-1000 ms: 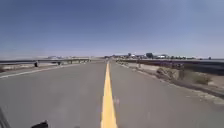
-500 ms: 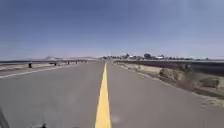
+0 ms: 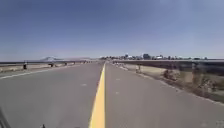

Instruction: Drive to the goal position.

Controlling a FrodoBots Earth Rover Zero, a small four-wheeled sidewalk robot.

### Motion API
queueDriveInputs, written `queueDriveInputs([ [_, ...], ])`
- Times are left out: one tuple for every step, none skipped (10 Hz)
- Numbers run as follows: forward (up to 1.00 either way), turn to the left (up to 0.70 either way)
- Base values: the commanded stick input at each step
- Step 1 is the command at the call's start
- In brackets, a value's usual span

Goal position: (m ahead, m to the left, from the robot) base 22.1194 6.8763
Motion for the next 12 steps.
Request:
queueDriveInputs([
  [0.85,0.0],
  [0.85,0.0],
  [0.85,0.0],
  [0.85,0.0],
  [0.85,0.0],
  [0.85,0.0],
  [0.85,0.0],
  [0.85,0.0],
  [0.85,0.0],
  [0.85,0.0],
  [0.85,0.0],
  [0.85,0.0],
])
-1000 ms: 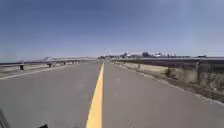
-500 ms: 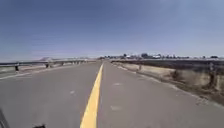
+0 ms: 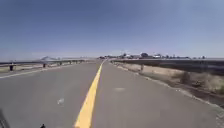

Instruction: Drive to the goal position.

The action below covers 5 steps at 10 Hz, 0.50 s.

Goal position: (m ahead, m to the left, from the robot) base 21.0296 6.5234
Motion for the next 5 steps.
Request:
queueDriveInputs([
  [0.85,0.0],
  [0.85,0.0],
  [0.85,0.0],
  [0.85,0.0],
  [0.85,0.0],
])
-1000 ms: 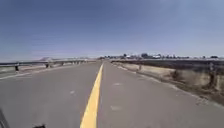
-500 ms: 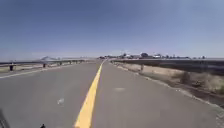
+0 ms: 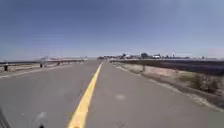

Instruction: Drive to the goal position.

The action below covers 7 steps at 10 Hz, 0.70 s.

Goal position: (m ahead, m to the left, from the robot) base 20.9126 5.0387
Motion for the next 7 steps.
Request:
queueDriveInputs([
  [0.85,0.0],
  [0.85,0.0],
  [0.85,0.0],
  [0.85,0.14],
  [0.85,0.25],
  [0.85,0.3],
  [0.85,0.13],
])
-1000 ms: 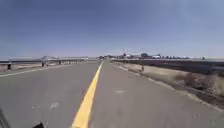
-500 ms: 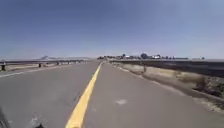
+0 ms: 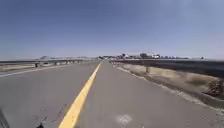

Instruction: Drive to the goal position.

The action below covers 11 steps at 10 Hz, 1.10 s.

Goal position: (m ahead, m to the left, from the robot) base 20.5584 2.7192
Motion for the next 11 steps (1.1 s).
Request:
queueDriveInputs([
  [0.85,0.0],
  [0.85,0.0],
  [0.85,0.0],
  [0.85,0.0],
  [0.85,0.0],
  [0.85,0.0],
  [0.85,0.0],
  [0.85,0.0],
  [0.85,0.0],
  [0.85,0.0],
  [0.85,0.0],
])
